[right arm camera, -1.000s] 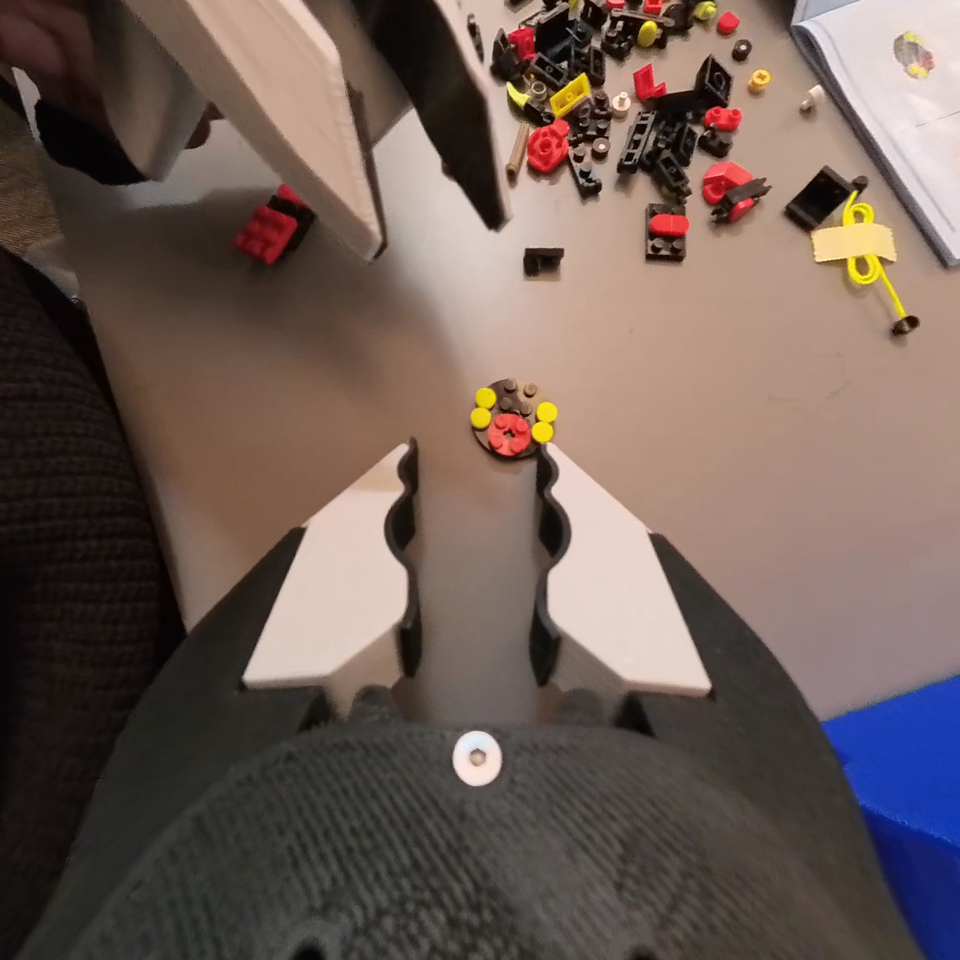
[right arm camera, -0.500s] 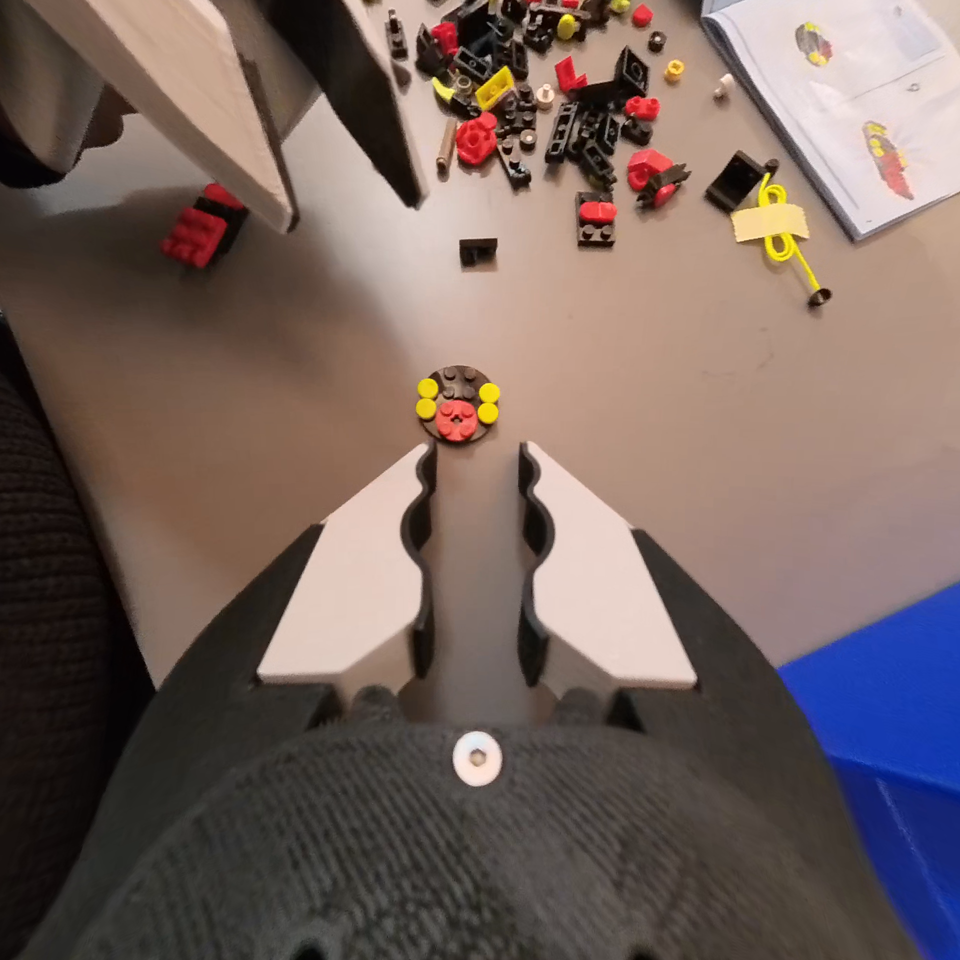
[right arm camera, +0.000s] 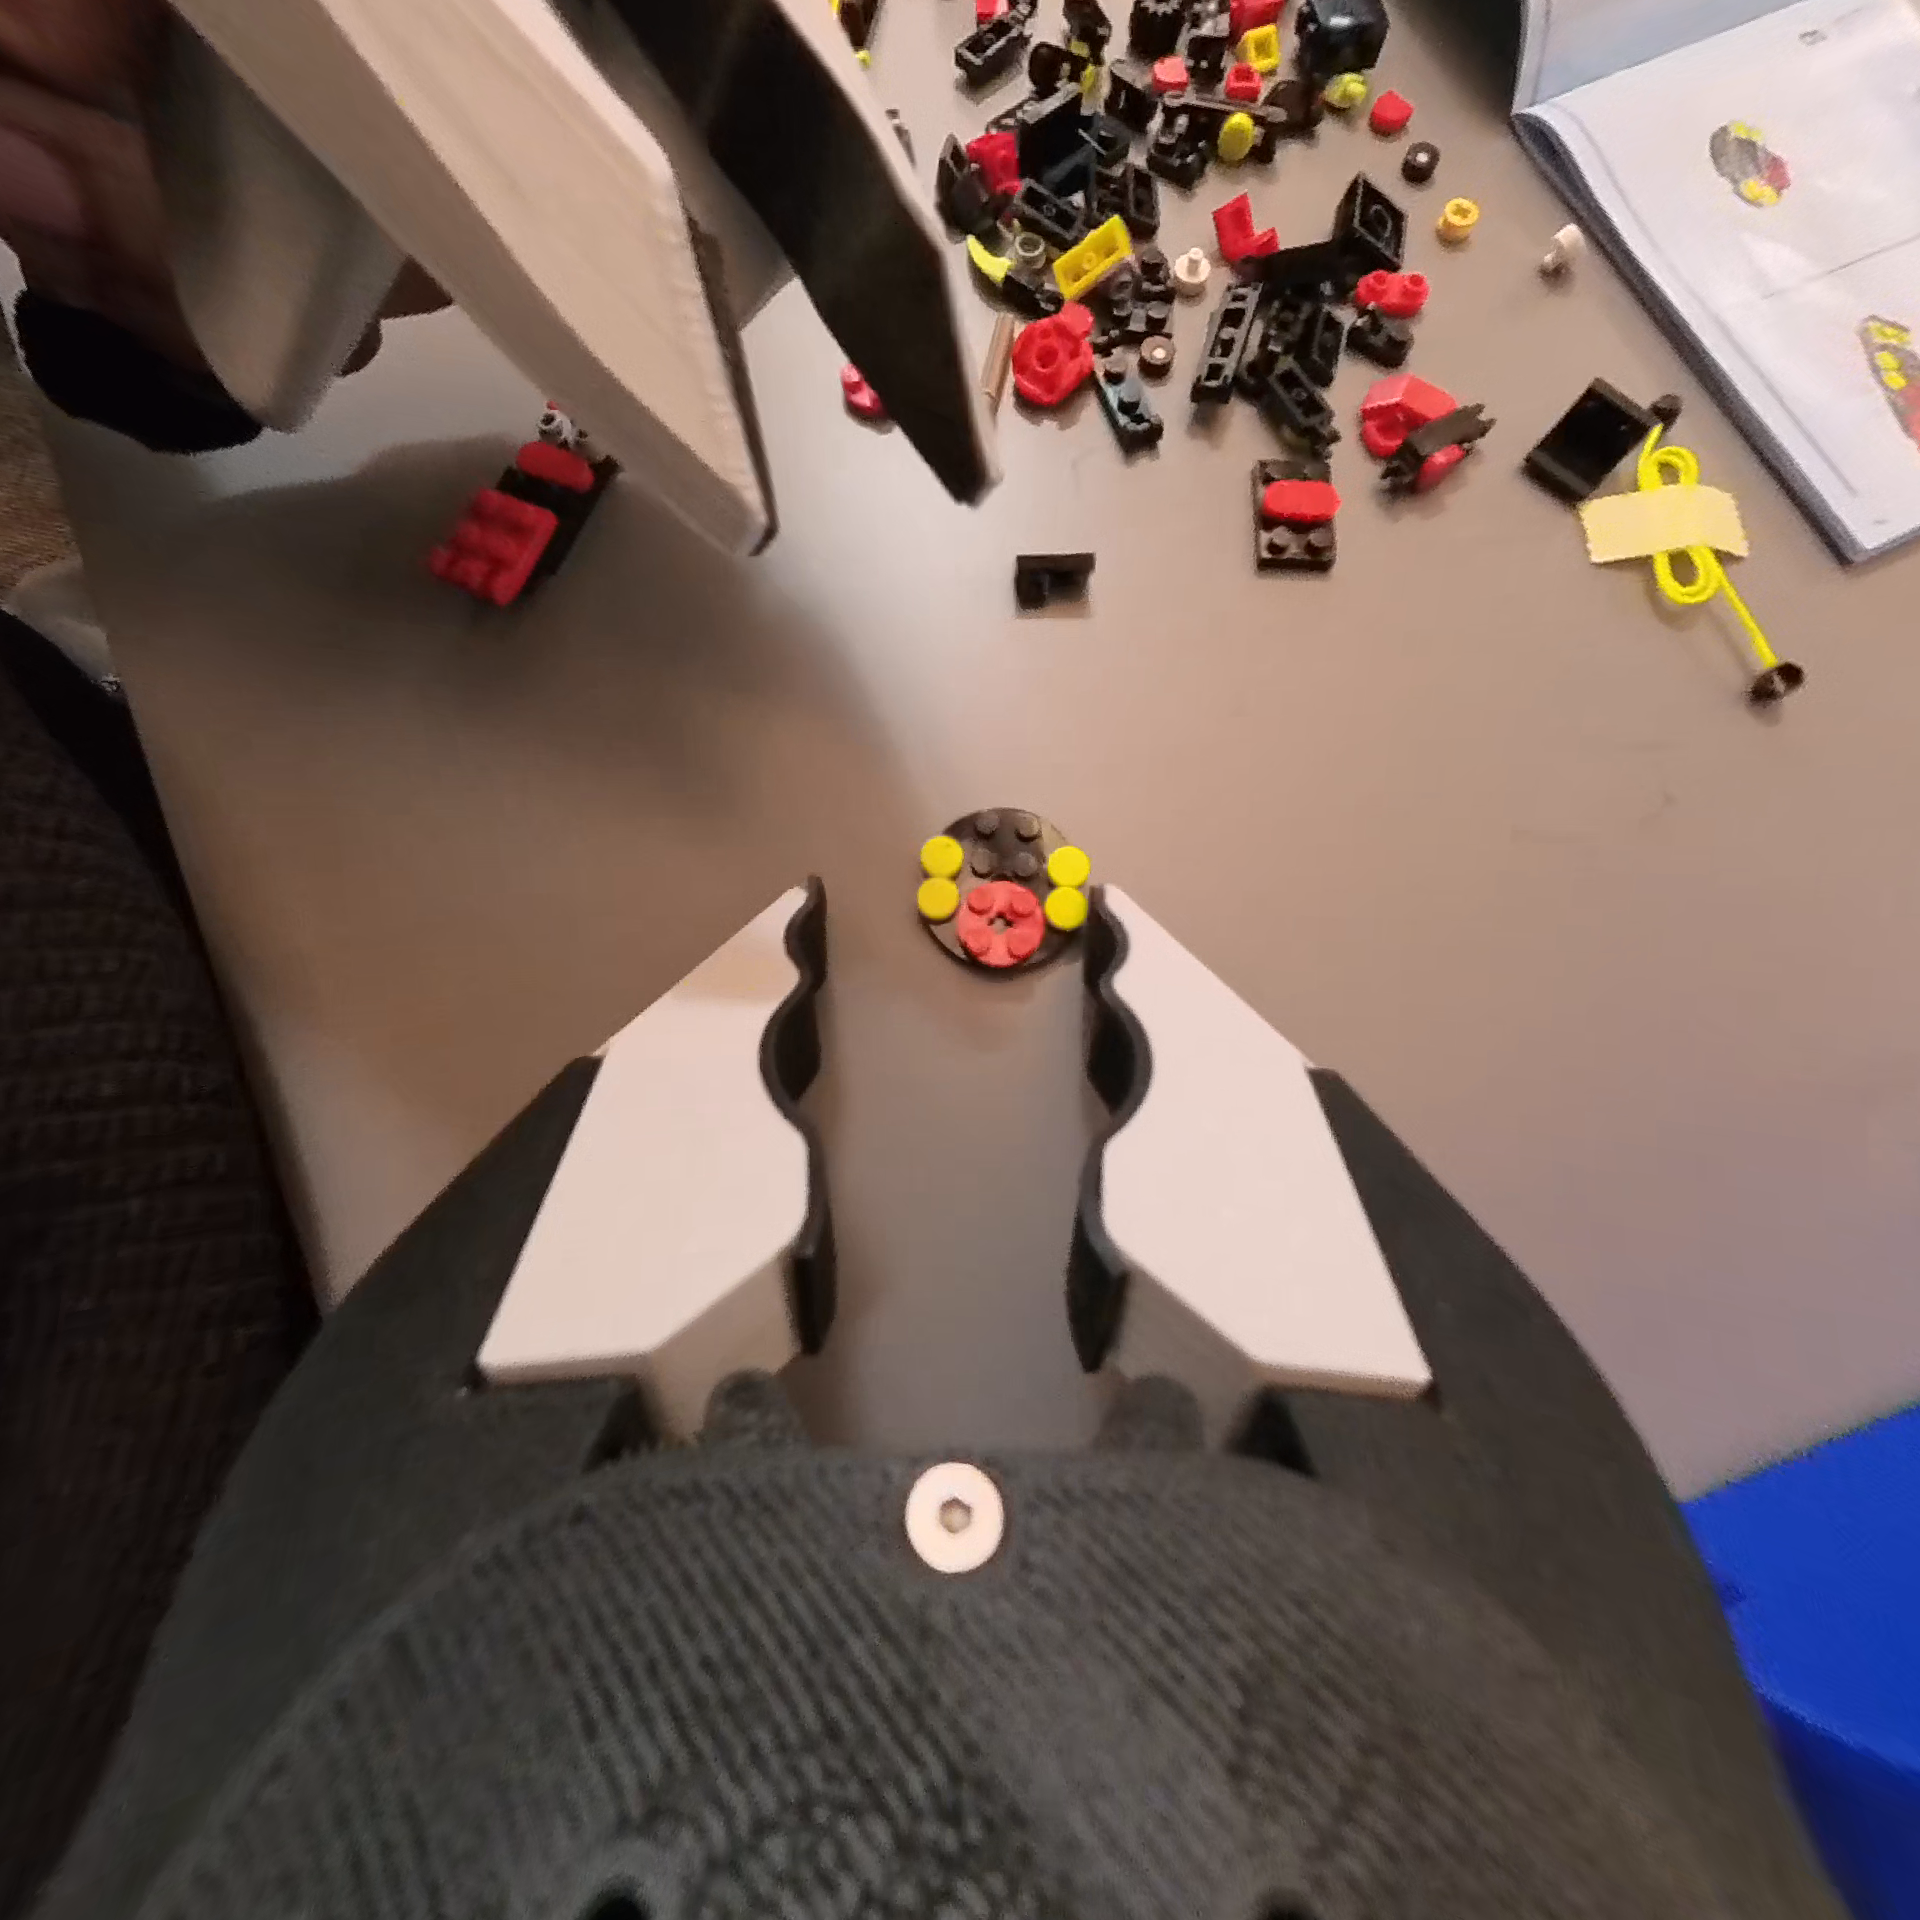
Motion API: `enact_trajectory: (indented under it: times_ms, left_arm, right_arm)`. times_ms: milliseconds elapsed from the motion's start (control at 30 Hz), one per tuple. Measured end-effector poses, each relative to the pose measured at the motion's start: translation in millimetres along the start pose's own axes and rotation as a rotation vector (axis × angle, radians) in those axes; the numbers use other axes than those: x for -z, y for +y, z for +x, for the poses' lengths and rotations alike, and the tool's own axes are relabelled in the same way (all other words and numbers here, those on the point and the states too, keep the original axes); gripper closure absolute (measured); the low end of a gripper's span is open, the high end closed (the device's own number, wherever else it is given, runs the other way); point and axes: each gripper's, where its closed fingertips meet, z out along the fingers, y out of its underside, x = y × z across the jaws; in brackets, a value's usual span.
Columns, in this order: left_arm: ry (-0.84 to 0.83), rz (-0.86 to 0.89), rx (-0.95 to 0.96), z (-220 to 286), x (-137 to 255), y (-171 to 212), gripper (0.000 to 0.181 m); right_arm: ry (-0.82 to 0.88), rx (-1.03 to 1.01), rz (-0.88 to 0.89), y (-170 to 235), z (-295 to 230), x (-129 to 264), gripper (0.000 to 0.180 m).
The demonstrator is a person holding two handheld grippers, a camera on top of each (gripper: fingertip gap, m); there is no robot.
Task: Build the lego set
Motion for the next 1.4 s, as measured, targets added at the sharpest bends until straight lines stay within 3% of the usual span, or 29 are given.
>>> enact_trajectory:
  times_ms: [267, 533, 867, 1067, 1200, 1400]
  left_arm:
    - [-0.004, 0.001, -0.001, 0, 0, 0, 0.15]
    - [-0.014, 0.008, 0.0, -3, 2, -2, 0.151]
    - [-0.012, 0.013, 0.017, -4, 3, -3, 0.151]
    - [-0.038, 0.008, 0.03, -10, 4, -2, 0.151]
    - [-0.036, 0.007, 0.035, -10, 3, -1, 0.151]
    - [-0.035, 0.002, 0.032, -9, 3, 0, 0.151]
  right_arm:
    - [-0.126, 0.031, 0.028, -6, -24, -3, 0.131]
    - [-0.121, 0.092, 0.063, -13, -30, 5, 0.133]
    - [0.053, 0.045, -0.016, 8, 19, 13, 0.133]
    - [-0.08, -0.017, 0.083, -12, -5, 11, 0.127]
    - [-0.021, 0.043, 0.014, -3, -2, 4, 0.127]
    - [0.069, -0.044, -0.01, 9, 28, 15, 0.137]
